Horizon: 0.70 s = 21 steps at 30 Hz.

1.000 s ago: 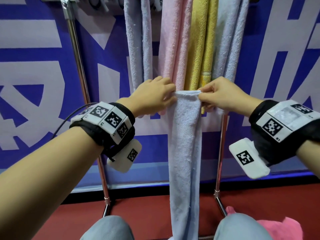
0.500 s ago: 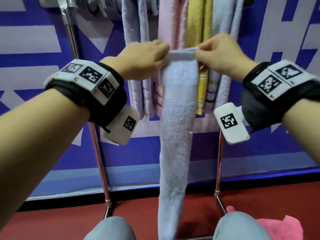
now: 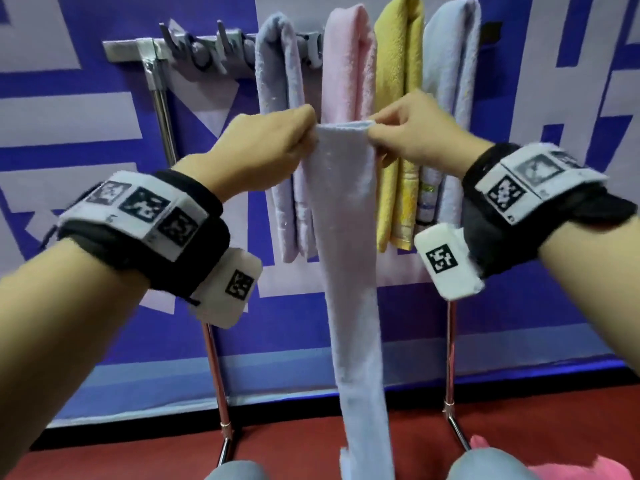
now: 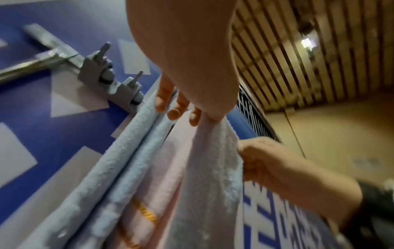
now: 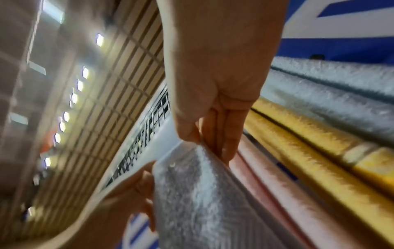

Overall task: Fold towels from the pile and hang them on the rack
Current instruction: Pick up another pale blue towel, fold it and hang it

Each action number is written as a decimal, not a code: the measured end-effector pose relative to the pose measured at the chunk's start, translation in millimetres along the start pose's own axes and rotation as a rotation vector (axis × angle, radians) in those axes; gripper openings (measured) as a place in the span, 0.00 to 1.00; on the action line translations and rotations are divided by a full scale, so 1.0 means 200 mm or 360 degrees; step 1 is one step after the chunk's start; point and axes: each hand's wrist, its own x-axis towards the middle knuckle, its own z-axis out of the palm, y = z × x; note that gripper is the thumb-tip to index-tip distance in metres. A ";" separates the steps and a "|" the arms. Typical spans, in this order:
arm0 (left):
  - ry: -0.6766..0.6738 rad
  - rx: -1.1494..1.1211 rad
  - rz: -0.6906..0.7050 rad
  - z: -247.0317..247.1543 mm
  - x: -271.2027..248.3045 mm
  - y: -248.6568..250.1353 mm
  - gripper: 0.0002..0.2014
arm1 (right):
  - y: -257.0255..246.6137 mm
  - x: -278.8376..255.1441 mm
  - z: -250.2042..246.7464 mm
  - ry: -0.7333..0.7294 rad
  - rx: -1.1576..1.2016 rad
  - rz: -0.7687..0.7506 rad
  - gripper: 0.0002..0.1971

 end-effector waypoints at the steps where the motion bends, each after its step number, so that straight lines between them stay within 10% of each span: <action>1: 0.0080 -0.0056 0.0002 -0.01 -0.01 -0.01 0.08 | -0.01 -0.01 -0.02 -0.0023 0.0166 -0.0006 0.12; 21: -0.0277 0.0628 0.0276 0.05 -0.01 -0.08 0.11 | -0.04 0.01 0.10 -0.0035 -0.0725 -0.0160 0.15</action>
